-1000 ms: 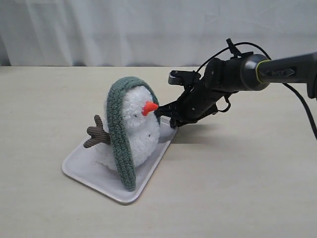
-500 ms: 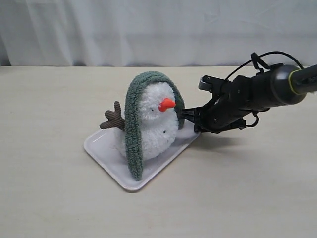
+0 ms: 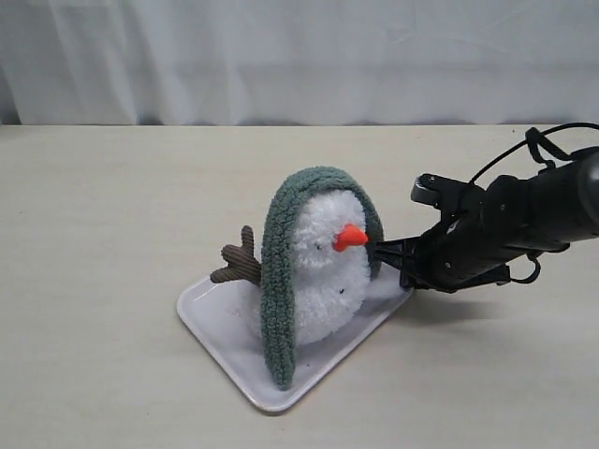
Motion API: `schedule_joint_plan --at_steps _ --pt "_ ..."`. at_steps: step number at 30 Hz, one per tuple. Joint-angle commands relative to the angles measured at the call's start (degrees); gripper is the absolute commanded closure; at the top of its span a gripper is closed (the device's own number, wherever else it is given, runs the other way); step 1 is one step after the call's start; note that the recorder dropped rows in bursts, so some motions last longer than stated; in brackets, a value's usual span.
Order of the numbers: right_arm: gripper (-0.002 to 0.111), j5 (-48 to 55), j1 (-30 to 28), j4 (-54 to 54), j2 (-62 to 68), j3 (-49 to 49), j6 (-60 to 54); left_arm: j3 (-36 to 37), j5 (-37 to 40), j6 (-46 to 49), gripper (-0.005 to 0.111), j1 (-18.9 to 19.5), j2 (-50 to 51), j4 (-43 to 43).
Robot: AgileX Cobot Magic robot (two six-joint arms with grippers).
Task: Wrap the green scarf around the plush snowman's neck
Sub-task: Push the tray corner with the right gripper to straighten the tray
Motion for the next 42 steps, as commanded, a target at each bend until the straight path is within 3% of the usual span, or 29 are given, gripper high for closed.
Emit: schedule_joint_plan --at_steps 1,7,12,19,33,42 --pt "0.096 9.55 -0.17 -1.34 1.31 1.61 -3.13 0.21 -0.64 -0.1 0.107 0.05 -0.16 -0.02" --pt "0.076 9.54 -0.17 -1.51 -0.05 1.61 -3.22 0.21 -0.64 -0.1 0.107 0.05 -0.16 -0.02" --pt "0.066 9.59 -0.17 -2.09 -1.82 1.49 -7.2 0.21 -0.64 -0.1 0.107 0.05 -0.16 -0.02" --pt "0.066 19.22 -0.17 -6.75 -3.71 -5.2 -9.15 0.21 -0.64 -0.1 0.107 0.05 -0.16 -0.02" --pt "0.066 20.97 -1.76 -15.59 -0.05 -14.99 -7.18 0.21 -0.64 -0.1 0.107 0.05 -0.16 -0.02" --pt "0.066 20.07 -1.76 -11.65 4.3 -15.01 -16.29 0.21 -0.64 -0.1 0.107 0.05 -0.16 -0.02"
